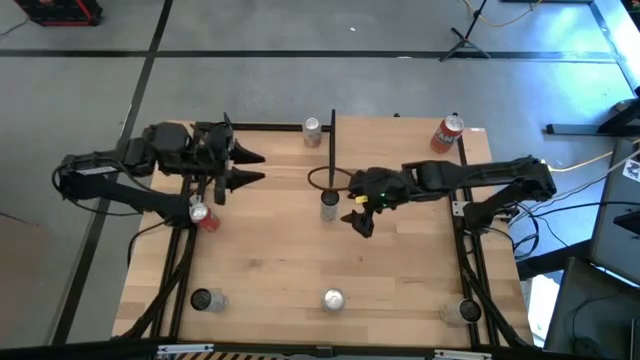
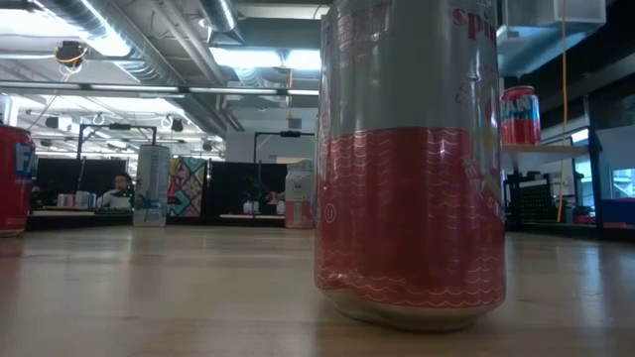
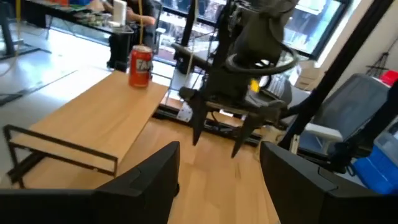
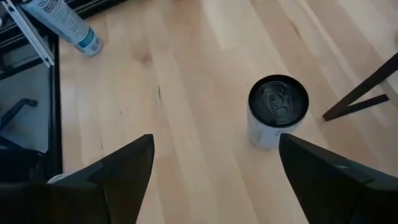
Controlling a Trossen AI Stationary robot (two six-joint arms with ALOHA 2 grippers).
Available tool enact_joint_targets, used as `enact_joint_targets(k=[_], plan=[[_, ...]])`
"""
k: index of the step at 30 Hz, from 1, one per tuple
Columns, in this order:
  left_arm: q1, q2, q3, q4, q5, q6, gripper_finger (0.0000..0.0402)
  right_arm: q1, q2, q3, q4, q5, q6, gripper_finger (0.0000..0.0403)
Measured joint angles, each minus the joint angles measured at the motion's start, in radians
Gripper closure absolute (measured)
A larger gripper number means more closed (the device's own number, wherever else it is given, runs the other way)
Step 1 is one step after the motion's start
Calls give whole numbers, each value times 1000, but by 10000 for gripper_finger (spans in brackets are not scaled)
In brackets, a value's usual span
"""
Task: Place canned beverage on shelf
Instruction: Put the red soda can on the shelf aligned with the other red soda can
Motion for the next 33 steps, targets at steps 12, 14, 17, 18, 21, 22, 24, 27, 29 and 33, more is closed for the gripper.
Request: enact_joint_targets(k=[12, 14, 17, 18, 21, 22, 24, 27, 29, 33], plan=[[0, 0, -1, -346, 156, -46, 54, 0, 1, 0, -5, -42, 11, 70], [-1, -2, -1, -381, 235, -99, 39, -1, 1, 0, -5, -42, 11, 70], [-16, -15, -1, -400, 360, -130, 32, -3, 1, 0, -5, -33, 12, 70], [-28, -16, -1, -397, 397, -142, 31, -3, 1, 0, -5, -33, 12, 70], [-65, -14, -1, -359, 427, -244, 31, -3, 1, 0, -5, -32, 13, 70], [-79, -12, -1, -331, 418, -298, 31, -3, 1, 0, -5, -32, 14, 70], [-100, -12, -1, -311, 424, -381, 31, -3, 1, 0, -5, -29, 26, 70], [-127, -13, 0, -374, 423, -413, 31, -3, 1, 0, -4, -7, 29, 70], [-129, -12, -1, -495, 368, -420, 31, -3, 1, 0, -4, -5, 29, 70], [-129, -13, -1, -769, 203, -416, 31, -3, 1, 0, -2, -5, 28, 70]])
